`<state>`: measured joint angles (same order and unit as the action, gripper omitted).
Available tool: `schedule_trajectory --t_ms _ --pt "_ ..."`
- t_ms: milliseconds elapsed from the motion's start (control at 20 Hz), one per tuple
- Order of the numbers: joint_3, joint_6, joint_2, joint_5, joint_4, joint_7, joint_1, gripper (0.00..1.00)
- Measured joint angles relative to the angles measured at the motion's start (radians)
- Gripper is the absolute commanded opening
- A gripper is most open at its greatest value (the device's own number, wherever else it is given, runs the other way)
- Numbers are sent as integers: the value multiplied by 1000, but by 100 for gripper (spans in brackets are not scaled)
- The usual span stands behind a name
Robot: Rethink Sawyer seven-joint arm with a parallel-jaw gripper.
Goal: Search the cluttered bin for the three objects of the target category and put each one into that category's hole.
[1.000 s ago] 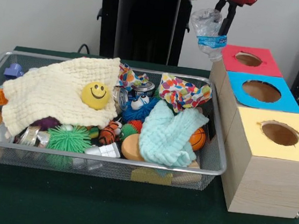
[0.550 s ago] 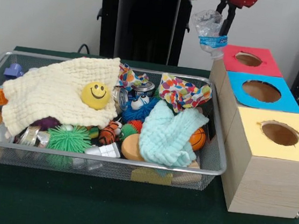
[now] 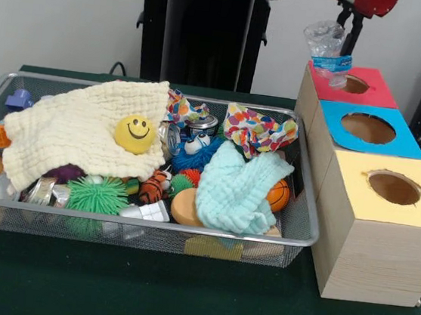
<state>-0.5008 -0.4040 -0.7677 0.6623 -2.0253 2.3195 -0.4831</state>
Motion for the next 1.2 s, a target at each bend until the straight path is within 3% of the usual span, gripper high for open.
schedule_trajectory --t_ms 400,850,1200 --pt "0 9 34 35 0 84 -30 0" --pt "30 111 55 70 -3 86 -7 0" --pt "83 193 63 141 -6 86 11 0"
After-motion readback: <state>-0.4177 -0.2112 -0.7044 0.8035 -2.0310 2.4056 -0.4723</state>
